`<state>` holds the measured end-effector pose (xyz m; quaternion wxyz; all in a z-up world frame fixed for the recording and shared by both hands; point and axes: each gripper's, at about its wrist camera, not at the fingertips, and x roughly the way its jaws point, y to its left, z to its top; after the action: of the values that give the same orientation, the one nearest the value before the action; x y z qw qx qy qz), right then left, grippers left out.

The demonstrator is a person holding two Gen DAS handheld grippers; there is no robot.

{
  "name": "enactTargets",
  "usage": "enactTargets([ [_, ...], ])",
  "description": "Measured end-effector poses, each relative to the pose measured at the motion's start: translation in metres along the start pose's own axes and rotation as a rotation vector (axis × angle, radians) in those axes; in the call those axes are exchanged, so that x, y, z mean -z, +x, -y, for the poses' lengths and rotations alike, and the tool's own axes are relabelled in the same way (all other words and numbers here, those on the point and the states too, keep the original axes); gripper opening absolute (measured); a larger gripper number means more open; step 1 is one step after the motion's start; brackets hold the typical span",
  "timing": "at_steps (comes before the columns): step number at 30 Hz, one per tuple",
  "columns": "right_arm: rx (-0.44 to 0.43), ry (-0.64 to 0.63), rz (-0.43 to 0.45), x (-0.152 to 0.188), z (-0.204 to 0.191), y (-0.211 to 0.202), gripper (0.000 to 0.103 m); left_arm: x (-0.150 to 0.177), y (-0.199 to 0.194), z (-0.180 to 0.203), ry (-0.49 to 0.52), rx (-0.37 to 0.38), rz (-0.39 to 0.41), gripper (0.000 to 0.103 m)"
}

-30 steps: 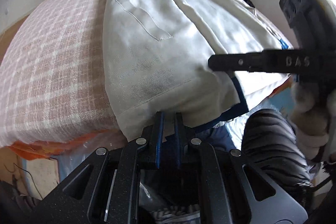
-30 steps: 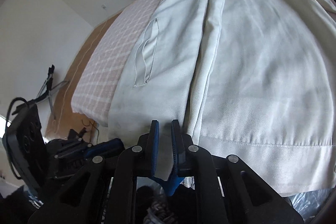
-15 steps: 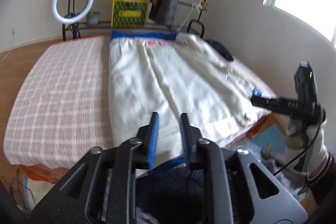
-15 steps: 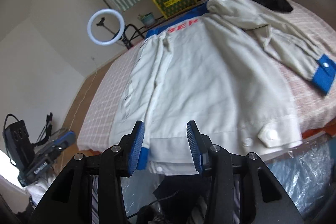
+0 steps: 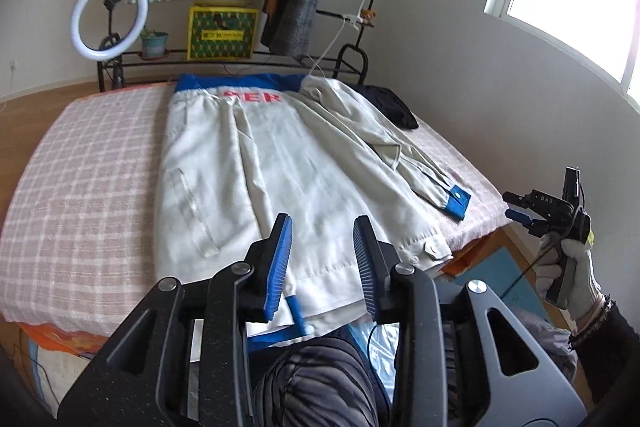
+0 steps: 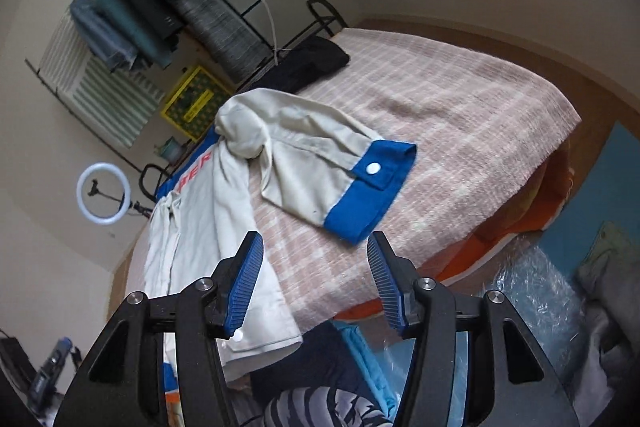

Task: Fold large clothes
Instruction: 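Reach the right gripper to the blue cuff of the other sleeve and grasp it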

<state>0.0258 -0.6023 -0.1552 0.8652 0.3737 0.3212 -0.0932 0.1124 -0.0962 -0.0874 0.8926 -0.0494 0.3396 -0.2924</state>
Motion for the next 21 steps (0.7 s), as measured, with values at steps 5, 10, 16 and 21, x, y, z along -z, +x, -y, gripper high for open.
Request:
enactTargets([
  [5,0.020,0.048,-0.017,-0.020,0.029,0.013,0.055,-0.007,0.040,0.022,0.009,0.047,-0.070,0.032],
  [10,0.075,0.082,-0.036,-0.041,0.052,0.039,0.056,-0.018,0.083,0.043,0.077,0.087,-0.136,0.032],
  [16,0.120,0.066,-0.044,-0.061,0.062,0.069,0.063,-0.027,0.132,0.043,0.074,0.119,-0.196,0.032],
  [21,0.173,0.040,-0.092,-0.064,0.062,0.099,0.063,-0.031,0.153,0.033,0.039,0.120,-0.214,0.032],
])
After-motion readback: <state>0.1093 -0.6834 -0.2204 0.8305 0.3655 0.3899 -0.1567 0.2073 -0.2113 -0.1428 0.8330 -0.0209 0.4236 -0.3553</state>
